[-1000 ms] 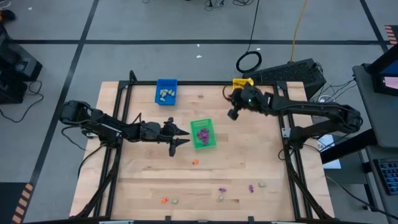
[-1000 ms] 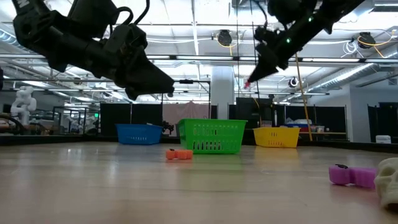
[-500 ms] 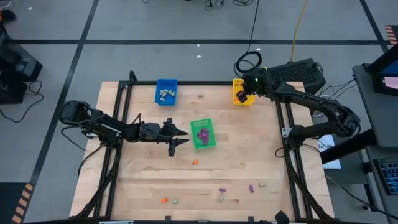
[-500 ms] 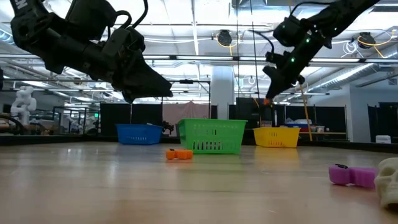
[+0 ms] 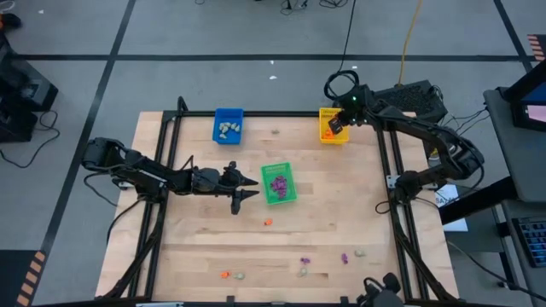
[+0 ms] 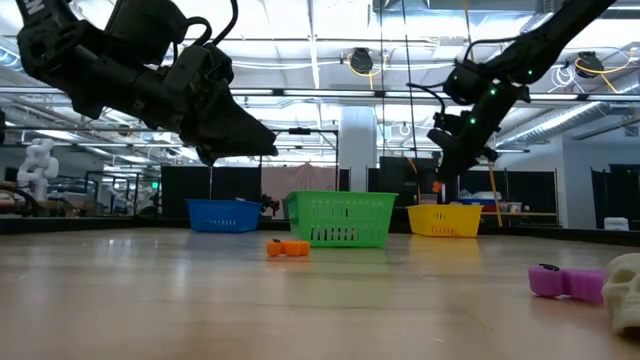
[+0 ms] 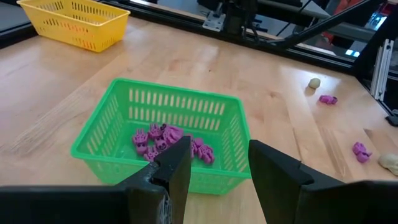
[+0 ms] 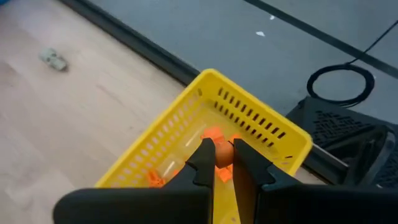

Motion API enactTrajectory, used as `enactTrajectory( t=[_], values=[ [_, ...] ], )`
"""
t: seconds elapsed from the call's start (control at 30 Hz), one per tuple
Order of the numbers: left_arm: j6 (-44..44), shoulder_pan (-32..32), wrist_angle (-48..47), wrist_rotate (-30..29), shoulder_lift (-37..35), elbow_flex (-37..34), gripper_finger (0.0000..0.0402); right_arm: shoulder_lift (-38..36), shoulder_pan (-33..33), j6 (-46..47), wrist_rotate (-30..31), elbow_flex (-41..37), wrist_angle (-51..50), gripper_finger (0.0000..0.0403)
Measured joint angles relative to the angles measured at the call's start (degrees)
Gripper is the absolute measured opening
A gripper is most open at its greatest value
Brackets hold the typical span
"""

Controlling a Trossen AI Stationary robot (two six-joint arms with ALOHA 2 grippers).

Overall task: Sort Halloween decoration
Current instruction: Put the orange skeleton toy into the yellow bin, then put the white skull toy into the blue bin

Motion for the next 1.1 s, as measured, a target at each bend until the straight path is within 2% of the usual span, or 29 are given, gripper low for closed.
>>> enactTrajectory(
  t=[0.2,0.5,0.77,0.9,1.1],
  values=[
    [0.4,0.0,0.0,0.0,0.0,0.0,0.0160,0.3,-2.2,2.7,-0.1,0.0,-0.2,0.0011],
    [0.5,0.0,-0.1,0.0,0.0,0.0,0.0160,1.0,-2.3,5.1,-1.5,0.0,-3.8,0.0011],
    [0.5,0.0,-0.6,-1.3,0.0,0.0,0.0160,7.3,-2.7,5.2,-1.4,0.0,-3.0,0.0013],
    [0.2,0.0,-2.1,-2.8,0.0,0.0,0.0160,7.7,-2.7,5.5,-1.1,0.0,-2.2,0.0036],
    [1.8,0.0,-3.8,-4.0,0.0,0.0,0.0160,5.5,-2.7,5.1,-1.1,0.0,-2.3,0.0106]
  ],
)
